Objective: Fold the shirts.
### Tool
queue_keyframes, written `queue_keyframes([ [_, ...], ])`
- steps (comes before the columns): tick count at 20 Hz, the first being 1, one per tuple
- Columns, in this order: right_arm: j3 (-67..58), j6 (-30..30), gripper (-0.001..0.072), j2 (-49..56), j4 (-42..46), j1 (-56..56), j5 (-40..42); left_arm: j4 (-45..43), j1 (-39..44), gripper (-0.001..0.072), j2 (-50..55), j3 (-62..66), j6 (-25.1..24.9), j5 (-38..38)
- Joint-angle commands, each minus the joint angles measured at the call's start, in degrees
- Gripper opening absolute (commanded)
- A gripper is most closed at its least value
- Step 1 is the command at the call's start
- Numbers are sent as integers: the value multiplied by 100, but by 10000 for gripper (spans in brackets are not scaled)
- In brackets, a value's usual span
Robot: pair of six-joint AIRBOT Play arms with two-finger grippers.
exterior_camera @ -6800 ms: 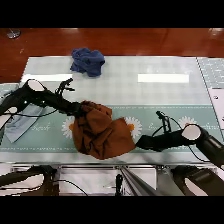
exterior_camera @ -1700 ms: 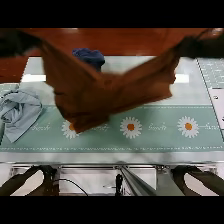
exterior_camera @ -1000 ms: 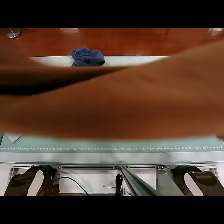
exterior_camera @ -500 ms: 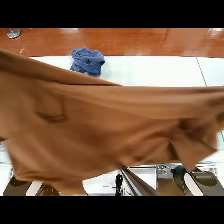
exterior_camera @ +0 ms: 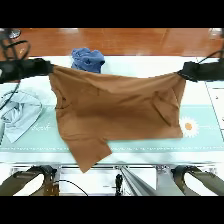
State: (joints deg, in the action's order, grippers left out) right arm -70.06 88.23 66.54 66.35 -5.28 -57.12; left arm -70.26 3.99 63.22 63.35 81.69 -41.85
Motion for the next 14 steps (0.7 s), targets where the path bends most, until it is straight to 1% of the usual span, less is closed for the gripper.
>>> queue_keyframes([
  [1, -662, -103, 27, 1685, -931, -352, 719, 72, 374, 23, 916, 184, 4, 612],
  [2, -846, -103, 34, 2013, -1248, -431, 719, 120, 437, 26, 1036, 199, 7, 621],
  [3, -986, -105, 219, 2291, -1652, -518, 710, 133, 474, 97, 1095, 199, 7, 632],
  [4, -1069, -111, 555, 2459, -1971, -595, 684, 125, 503, 421, 1110, 199, 0, 601],
  [5, -1158, -225, 623, 2553, -2212, -708, 540, 63, 501, 701, 1102, 205, 0, 542],
  [6, -1259, -315, 625, 2575, -2299, -855, 284, -179, 444, 708, 1078, 289, 2, 219],
  [7, -1419, -415, 625, 2559, -2258, -1073, -144, -505, 341, 708, 1067, 446, 39, -291],
  [9, -1628, -603, 625, 2396, -2052, -1659, -1147, -1134, -61, 706, 1034, 787, 372, -1598],
  [11, -1626, -824, 624, 2068, -1316, -2243, -2118, -1134, -636, 704, 1021, 708, 424, -3215],
  [12, -1545, -931, 624, 1878, -811, -2430, -2500, -955, -890, 704, 999, 444, 415, -3779],
  [13, -1338, -1049, 624, 1655, -459, -2564, -2680, -876, -1086, 704, 901, 20, 376, -4015],
  [14, -927, -1193, 624, 1338, -286, -2697, -2653, -879, -1255, 703, 730, -463, 367, -3980],
])
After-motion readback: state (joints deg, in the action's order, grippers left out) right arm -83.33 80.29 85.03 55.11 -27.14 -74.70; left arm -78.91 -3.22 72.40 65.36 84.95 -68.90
